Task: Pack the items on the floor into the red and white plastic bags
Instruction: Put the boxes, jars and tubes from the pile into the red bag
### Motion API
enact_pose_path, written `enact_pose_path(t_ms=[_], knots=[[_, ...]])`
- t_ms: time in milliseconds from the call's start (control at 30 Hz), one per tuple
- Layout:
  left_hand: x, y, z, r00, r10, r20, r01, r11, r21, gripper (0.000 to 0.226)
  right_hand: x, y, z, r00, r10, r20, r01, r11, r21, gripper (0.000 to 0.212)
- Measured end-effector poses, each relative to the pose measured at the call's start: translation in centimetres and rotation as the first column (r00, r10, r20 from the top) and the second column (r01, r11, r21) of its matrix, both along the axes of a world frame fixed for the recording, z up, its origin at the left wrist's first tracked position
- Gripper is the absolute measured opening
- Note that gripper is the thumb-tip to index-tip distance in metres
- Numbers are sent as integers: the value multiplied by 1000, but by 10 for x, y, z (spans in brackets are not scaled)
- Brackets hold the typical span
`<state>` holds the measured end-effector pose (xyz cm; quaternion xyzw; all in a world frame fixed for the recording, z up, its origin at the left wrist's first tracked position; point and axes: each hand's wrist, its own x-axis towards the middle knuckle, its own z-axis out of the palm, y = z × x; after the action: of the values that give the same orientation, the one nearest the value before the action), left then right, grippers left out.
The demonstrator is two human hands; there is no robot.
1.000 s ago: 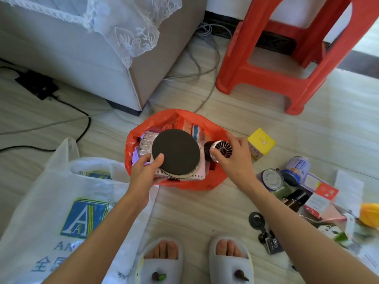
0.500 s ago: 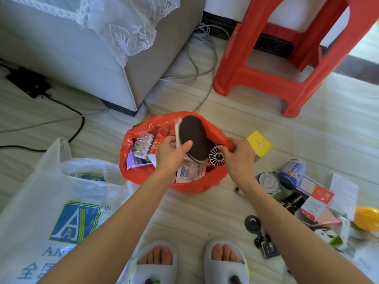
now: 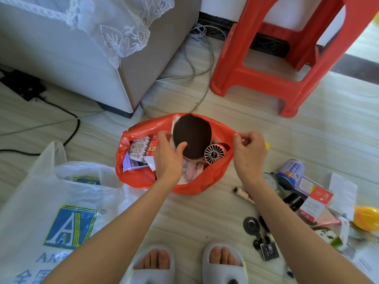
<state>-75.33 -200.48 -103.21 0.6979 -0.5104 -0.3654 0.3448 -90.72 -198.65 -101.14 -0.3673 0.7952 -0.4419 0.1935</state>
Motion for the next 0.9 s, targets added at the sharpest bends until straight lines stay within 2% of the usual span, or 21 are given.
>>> enact_pose_path(t_ms=[233,300,400,467,533,567,667,733,833,900], knots=[[0,-6,1,991,-21,130,20,1000,10,37,0,0,1,1000,29,12,-29,1000,6,6],[2,-8,3,994,-27,109,24,999,27,37,1,-3,1,998,55,3,-55,998,21,6],[0,0,6,991,-92,93,96,995,-40,36,3,-10,-3,987,132,-87,-126,989,73,6],[-4,6,5,990,-111,91,120,988,-99,36,3,-16,-6,970,194,-148,-174,975,137,18],[-4,5,1,991,-106,81,114,987,-112,36,0,-26,-4,934,299,-197,-246,936,252,37],[0,2,-1,991,-110,81,117,989,-95,37,-2,-32,-1,897,372,-239,-289,902,321,39],[17,-11,-13,978,-161,130,167,985,-37,39,-5,-49,11,743,568,-353,-379,792,479,27],[24,-15,-20,962,-210,177,216,976,-11,39,-1,-61,18,685,620,-383,-390,756,527,26],[25,-14,-25,946,-259,196,264,965,2,45,9,-73,19,649,660,-378,-411,722,556,26],[27,-15,-26,935,-279,219,276,960,43,49,14,-74,14,689,625,-367,-424,758,496,24]])
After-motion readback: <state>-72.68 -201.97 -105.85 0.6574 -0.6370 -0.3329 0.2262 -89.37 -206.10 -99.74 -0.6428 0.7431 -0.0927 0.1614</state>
